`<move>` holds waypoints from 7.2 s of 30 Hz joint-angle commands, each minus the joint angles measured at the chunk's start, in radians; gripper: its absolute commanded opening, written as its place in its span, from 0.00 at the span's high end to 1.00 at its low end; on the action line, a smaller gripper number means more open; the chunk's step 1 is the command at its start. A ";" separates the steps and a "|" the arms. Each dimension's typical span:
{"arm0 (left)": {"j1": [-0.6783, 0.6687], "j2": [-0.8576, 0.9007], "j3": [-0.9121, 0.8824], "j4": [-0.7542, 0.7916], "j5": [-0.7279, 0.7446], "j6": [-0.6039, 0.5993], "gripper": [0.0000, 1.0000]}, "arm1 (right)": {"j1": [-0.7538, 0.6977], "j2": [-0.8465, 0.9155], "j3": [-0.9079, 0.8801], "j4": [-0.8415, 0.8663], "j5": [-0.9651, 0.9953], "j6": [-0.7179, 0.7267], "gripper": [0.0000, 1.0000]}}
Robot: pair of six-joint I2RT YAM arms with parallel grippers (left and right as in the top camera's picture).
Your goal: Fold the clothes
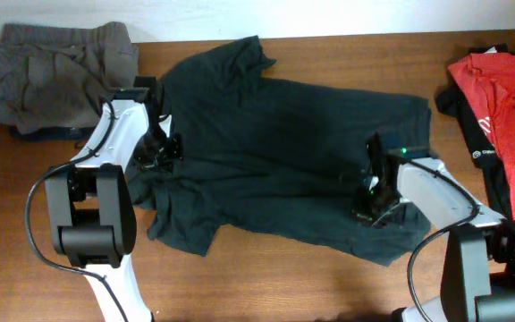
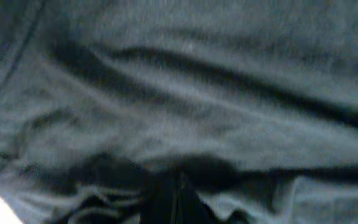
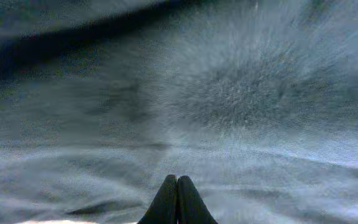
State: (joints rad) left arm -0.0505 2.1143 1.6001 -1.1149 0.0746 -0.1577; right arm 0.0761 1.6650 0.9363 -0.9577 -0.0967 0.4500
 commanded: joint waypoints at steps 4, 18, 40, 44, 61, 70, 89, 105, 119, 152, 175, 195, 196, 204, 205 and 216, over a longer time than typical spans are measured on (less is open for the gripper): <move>0.001 -0.018 -0.044 0.080 0.003 0.043 0.99 | -0.005 -0.016 -0.119 0.074 -0.005 0.085 0.96; 0.010 -0.013 -0.082 0.047 -0.106 0.038 0.99 | -0.005 -0.016 -0.201 0.110 0.001 0.151 0.96; 0.185 -0.016 -0.042 -0.093 -0.237 -0.081 0.99 | -0.006 -0.016 -0.190 0.110 0.186 0.150 0.96; 0.176 -0.043 0.023 -0.146 -0.234 -0.081 0.99 | -0.006 -0.016 -0.146 0.100 0.188 0.150 0.96; 0.088 -0.188 -0.005 -0.423 -0.007 -0.019 0.14 | -0.006 -0.016 0.064 -0.037 0.184 0.036 0.01; 0.088 -0.188 -0.209 -0.270 0.086 0.103 0.24 | -0.006 -0.016 0.064 -0.045 0.185 0.021 0.01; 0.083 -0.188 -0.306 -0.138 0.117 0.099 0.73 | -0.006 -0.016 0.064 -0.064 0.184 0.023 0.01; 0.083 -0.188 -0.308 -0.172 0.101 0.099 0.43 | -0.105 -0.082 0.064 -0.179 0.127 0.172 0.01; 0.083 -0.188 -0.374 -0.100 0.106 0.099 0.82 | -0.156 -0.082 0.047 -0.205 0.135 0.245 0.01; 0.083 -0.188 -0.374 -0.066 0.151 0.098 0.99 | -0.298 -0.365 -0.373 0.011 -0.023 0.554 0.00; 0.083 -0.188 -0.374 -0.066 0.151 0.099 0.99 | -0.298 -0.364 -0.520 0.319 -0.016 0.550 0.07; 0.083 -0.188 -0.374 -0.064 0.196 0.099 0.99 | -0.298 -0.362 -0.572 0.370 -0.038 0.509 0.14; 0.083 -0.188 -0.374 -0.065 0.196 0.099 0.99 | -0.298 -0.362 -0.583 0.381 -0.046 0.509 0.15; 0.083 -0.188 -0.374 -0.068 0.196 0.098 0.99 | -0.298 -0.362 -0.676 0.454 -0.118 0.509 0.22; 0.083 -0.188 -0.374 -0.068 0.200 0.098 0.99 | -0.298 -0.362 -0.678 0.449 -0.134 0.508 0.22; 0.083 -0.190 -0.373 -0.067 0.200 0.091 0.99 | -0.298 -0.363 -0.668 0.393 -0.156 0.498 0.38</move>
State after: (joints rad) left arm 0.0338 1.9320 1.2301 -1.1812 0.2584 -0.0669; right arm -0.2356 1.2037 0.4297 -0.5240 -0.0971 0.9318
